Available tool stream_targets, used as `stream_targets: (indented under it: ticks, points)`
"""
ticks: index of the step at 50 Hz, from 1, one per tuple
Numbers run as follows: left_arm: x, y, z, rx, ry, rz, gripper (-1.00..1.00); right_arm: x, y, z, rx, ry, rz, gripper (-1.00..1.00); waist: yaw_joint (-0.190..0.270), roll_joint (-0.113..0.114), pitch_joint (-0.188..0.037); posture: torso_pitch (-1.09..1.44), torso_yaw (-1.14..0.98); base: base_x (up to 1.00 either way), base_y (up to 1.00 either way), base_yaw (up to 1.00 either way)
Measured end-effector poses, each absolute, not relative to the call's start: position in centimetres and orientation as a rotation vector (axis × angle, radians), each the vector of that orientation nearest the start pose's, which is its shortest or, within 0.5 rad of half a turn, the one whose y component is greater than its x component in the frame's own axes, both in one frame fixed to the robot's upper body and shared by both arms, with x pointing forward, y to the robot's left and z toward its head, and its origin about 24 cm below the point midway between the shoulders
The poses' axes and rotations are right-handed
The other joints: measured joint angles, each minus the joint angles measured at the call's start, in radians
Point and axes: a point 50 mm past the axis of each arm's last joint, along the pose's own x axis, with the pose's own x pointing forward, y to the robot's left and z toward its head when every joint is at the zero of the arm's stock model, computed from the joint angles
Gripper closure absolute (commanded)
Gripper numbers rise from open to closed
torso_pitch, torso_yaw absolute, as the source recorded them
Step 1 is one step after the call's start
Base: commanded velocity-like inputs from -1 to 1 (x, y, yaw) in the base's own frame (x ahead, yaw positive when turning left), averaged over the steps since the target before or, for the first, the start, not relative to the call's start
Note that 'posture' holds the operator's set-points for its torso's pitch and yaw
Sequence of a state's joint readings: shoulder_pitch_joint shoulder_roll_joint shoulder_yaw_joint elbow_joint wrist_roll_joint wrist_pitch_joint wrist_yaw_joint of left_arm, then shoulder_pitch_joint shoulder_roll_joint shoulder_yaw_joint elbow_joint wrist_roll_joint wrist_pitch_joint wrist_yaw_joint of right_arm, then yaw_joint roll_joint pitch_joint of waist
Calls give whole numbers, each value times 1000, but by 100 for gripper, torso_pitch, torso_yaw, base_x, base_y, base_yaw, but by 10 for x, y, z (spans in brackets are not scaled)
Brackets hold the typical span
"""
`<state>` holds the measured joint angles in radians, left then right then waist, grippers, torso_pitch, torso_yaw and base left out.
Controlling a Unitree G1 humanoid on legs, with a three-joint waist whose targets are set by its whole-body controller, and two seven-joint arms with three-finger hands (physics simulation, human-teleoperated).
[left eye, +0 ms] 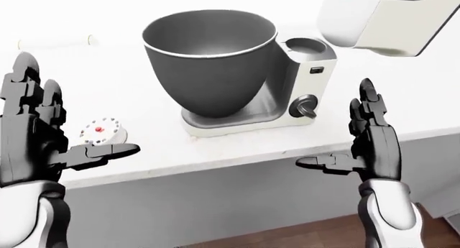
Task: Place the cake in the stand mixer bowl.
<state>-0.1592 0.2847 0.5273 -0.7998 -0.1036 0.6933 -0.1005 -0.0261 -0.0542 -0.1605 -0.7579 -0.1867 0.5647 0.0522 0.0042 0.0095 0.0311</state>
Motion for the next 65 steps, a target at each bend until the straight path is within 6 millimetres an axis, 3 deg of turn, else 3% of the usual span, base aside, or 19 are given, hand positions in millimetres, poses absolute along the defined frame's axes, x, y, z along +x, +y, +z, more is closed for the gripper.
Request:
stream_targets:
  ticks: [10, 29, 43, 65]
  points:
    - [204, 276, 197, 228, -282, 365, -100, 219, -192, 166, -221, -204, -215, -100, 2, 3, 0, 0, 0, 0, 0, 0]
    - [240, 306, 144, 272, -172, 434, -100, 220, -191, 166, -225, -210, -208, -100, 1, 5, -11, 0, 0, 0, 0, 0]
    - [259, 320, 147, 307, -174, 467, -100, 221, -190, 166, -224, -212, -201, -100, -1, 9, -16, 0, 0, 0, 0, 0]
    - [284, 331, 124, 288, -160, 461, -100, 220, -189, 168, -224, -223, -200, -100, -3, 33, -27, 0, 0, 0, 0, 0]
